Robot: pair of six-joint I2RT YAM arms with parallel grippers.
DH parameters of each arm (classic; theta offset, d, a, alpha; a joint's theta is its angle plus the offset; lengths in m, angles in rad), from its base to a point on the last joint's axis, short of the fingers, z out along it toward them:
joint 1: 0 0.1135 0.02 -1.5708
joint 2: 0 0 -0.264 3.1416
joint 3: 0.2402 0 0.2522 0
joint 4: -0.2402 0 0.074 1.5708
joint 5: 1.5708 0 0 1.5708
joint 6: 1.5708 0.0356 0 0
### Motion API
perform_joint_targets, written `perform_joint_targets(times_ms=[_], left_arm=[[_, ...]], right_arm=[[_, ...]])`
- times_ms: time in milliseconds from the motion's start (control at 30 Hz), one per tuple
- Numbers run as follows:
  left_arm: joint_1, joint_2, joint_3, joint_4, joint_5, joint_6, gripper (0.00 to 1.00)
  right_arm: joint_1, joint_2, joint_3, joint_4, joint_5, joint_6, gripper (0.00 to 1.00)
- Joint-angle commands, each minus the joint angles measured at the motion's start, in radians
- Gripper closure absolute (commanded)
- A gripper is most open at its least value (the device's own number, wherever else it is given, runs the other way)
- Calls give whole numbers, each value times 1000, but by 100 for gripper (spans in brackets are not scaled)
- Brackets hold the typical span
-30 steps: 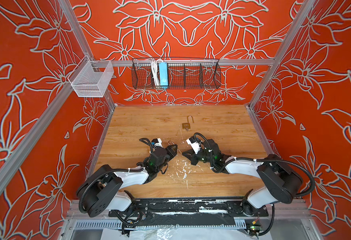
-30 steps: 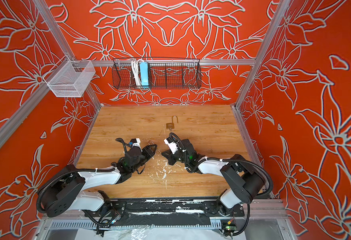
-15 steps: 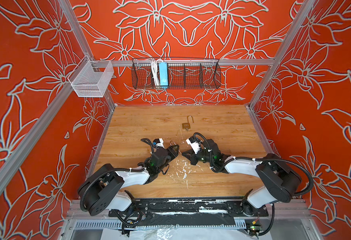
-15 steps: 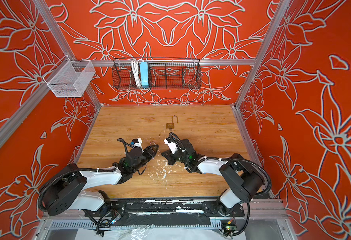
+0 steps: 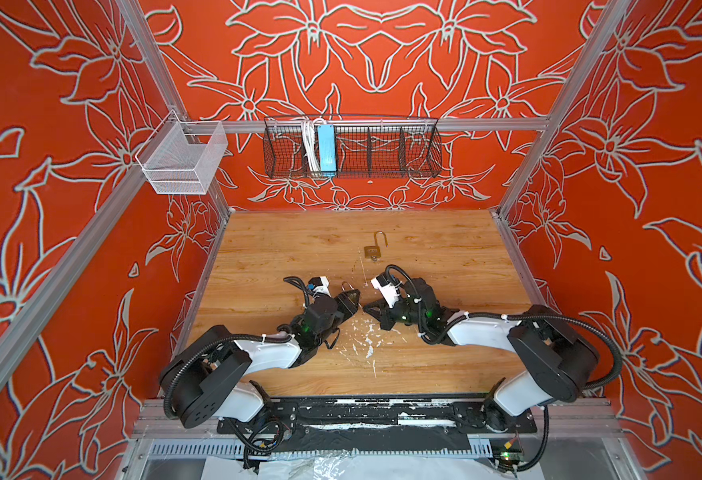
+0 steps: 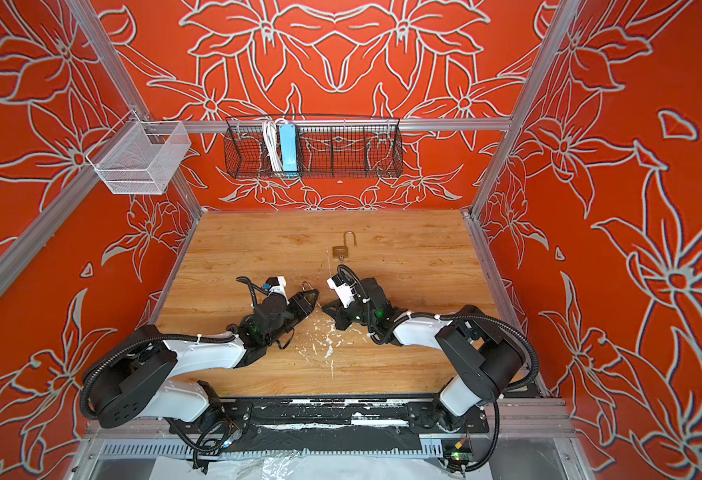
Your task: Unlock with the key
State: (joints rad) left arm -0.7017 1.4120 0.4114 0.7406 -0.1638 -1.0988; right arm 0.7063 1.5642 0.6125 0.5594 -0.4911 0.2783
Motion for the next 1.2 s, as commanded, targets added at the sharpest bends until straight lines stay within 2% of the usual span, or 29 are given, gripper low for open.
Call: perform_joint_targets(times_ms=[0, 233, 367, 533, 700, 1000, 1167], left_arm=[[-12, 5, 21, 93, 4, 5, 100], [-12, 16, 33, 74, 13, 14, 100], [-13, 46, 38, 92, 24, 29, 100], [-22, 78, 47, 107, 23, 51, 100], [-68, 100, 46, 118, -70, 61, 100], [-107, 120, -6, 185, -205, -130, 100], [-107, 108, -13, 178, -213, -145, 100]], right_arm=[[-5, 12, 37, 25, -20, 12, 100], [-10, -2, 22, 35, 25, 39, 100], [-50, -10, -10, 89, 36, 102, 100], [-68, -42, -31, 95, 52, 111, 100], [-74, -62, -51, 118, 60, 130, 100], [-67, -11, -59, 219, 14, 177, 100], [-49, 8, -57, 245, 27, 181, 100]])
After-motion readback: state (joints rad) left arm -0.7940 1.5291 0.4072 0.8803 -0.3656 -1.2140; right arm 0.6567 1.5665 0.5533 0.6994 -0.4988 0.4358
